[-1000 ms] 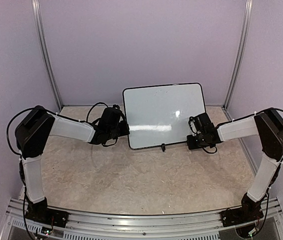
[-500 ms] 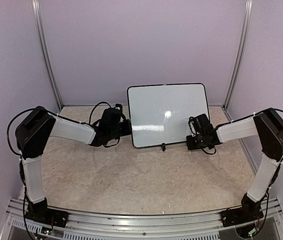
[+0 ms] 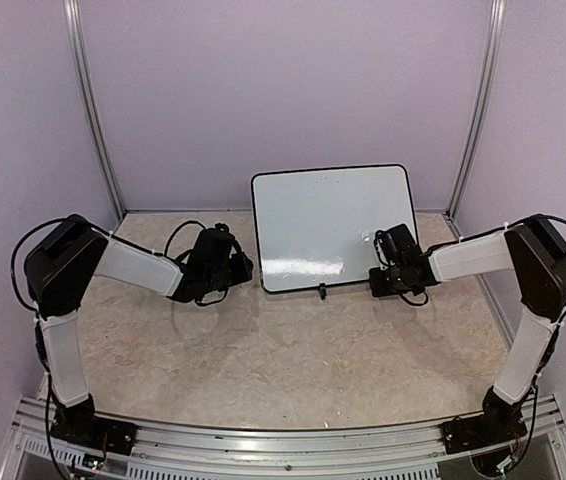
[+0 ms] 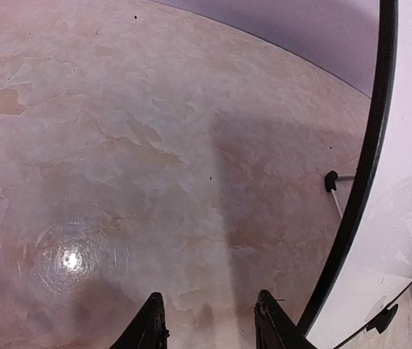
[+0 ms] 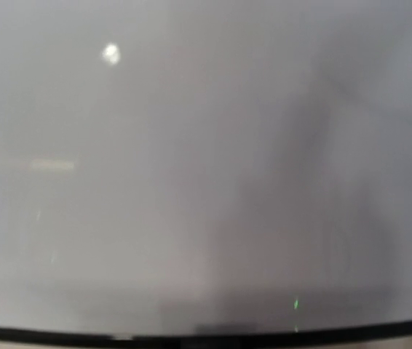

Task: Erase the whiteboard
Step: Move to the center of the whiteboard.

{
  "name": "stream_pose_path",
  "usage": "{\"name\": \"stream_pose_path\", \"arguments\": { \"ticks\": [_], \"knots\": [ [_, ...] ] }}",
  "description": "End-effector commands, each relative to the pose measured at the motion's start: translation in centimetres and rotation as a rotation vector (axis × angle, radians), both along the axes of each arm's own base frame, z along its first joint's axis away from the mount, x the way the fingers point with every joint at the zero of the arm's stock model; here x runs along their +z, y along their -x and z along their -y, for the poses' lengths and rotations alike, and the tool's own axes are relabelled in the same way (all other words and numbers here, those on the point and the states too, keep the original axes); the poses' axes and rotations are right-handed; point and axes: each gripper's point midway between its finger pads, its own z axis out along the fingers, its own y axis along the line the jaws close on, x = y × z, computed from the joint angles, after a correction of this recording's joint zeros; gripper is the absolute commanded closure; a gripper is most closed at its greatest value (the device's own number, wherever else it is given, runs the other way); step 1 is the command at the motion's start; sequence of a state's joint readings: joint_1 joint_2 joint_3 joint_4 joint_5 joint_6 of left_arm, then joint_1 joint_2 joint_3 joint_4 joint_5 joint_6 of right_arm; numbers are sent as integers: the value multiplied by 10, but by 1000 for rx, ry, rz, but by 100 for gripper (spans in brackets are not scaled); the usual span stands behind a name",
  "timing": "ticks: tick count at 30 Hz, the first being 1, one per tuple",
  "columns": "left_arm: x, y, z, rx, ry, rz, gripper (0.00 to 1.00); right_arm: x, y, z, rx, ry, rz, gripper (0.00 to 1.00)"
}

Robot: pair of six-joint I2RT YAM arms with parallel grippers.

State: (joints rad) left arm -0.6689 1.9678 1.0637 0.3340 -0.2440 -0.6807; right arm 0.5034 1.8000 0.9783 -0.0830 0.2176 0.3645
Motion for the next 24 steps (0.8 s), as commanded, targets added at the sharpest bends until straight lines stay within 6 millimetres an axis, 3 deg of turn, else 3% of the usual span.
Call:
{"name": "stream_pose_path", "arguments": {
  "ticks": [1,12,18,24],
  "knots": [
    [32,-4,-8,29,42,64,60,30,-30,-9,-67,-13,100,100],
    [35,9,-27,56,21,81,59,20,-62,24,-300,21,89,100],
    [39,14,-39,70,20,89,59,1,-54,57,-464,57,60,100],
    [47,17,-39,66,34,102,59,-3,-40,94,-625,40,55,100]
  ]
}}
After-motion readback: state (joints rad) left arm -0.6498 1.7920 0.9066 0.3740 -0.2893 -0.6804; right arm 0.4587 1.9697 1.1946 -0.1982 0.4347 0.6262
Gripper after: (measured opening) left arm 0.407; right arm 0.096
